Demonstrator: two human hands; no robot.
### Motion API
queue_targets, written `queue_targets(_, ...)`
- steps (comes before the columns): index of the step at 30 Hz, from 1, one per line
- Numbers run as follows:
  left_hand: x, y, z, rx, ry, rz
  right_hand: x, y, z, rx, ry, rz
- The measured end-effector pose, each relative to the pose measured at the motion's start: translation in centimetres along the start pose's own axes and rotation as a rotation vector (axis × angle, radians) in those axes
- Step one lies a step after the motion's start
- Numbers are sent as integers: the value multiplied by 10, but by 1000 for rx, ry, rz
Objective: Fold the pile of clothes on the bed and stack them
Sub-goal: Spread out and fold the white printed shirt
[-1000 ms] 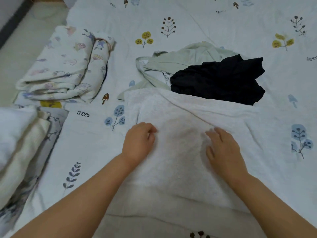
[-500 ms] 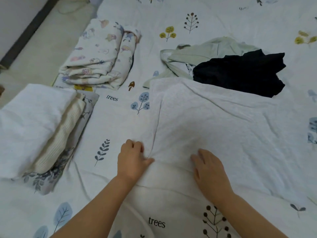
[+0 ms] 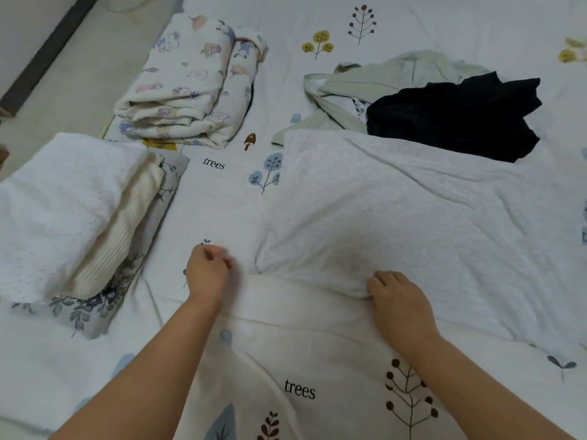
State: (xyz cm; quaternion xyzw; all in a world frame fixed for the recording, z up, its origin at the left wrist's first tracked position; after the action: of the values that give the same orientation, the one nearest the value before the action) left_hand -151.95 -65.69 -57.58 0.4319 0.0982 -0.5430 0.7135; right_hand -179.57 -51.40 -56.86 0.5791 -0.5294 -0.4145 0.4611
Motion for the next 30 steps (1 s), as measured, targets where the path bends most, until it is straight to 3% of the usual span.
queue_targets(2, -1, -14, 0, 115, -3, -64, 0, 6, -3, 11, -16, 47)
queue_targets(4, -7, -33, 2, 394, -97, -145, 1, 12, -6, -3, -26, 101)
queue_targets(6, -7, -37, 6, 544, -185, -126, 0, 13, -7, -48, -34, 113)
queue_targets(10, 11, -18, -3, 191, 12, -114, -17, -7, 17, -137, -112, -68)
queue_targets(13, -1, -23, -3, 218, -26, -203, -32, -2, 35, -66, -200, -65)
queue_targets(17, -13, -28, -9, 326, -68, -273, -54, 32, 65, 18, -405, 140)
queue_targets(23, -18, -28, -5, 59, 86, -296, -103, 32, 101, -35, -608, -66)
queue_targets(25, -22, -33, -3, 64, 85, -311, -118, 45, 108, -28, -674, 0)
queue_targets(28, -23, -35, -6, 63, 101, -329, -146, 60, 125, 183, -929, 200)
queue_targets(30, -24, -36, -8, -11, 156, -349, -162, 59, 137, 281, -1110, 193)
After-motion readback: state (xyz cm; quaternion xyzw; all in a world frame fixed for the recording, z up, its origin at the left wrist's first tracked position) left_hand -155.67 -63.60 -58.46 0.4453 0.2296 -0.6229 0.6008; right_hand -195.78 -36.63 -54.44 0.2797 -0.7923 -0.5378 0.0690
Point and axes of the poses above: each hand's wrist, its own x-axis towards the middle knuckle, its own y-axis out of the back of the hand, z = x × y, the point moved 8 cm from there along x, towards the middle knuckle, and after that the axes turned 14 degrees about y, right-handed, at the moved point
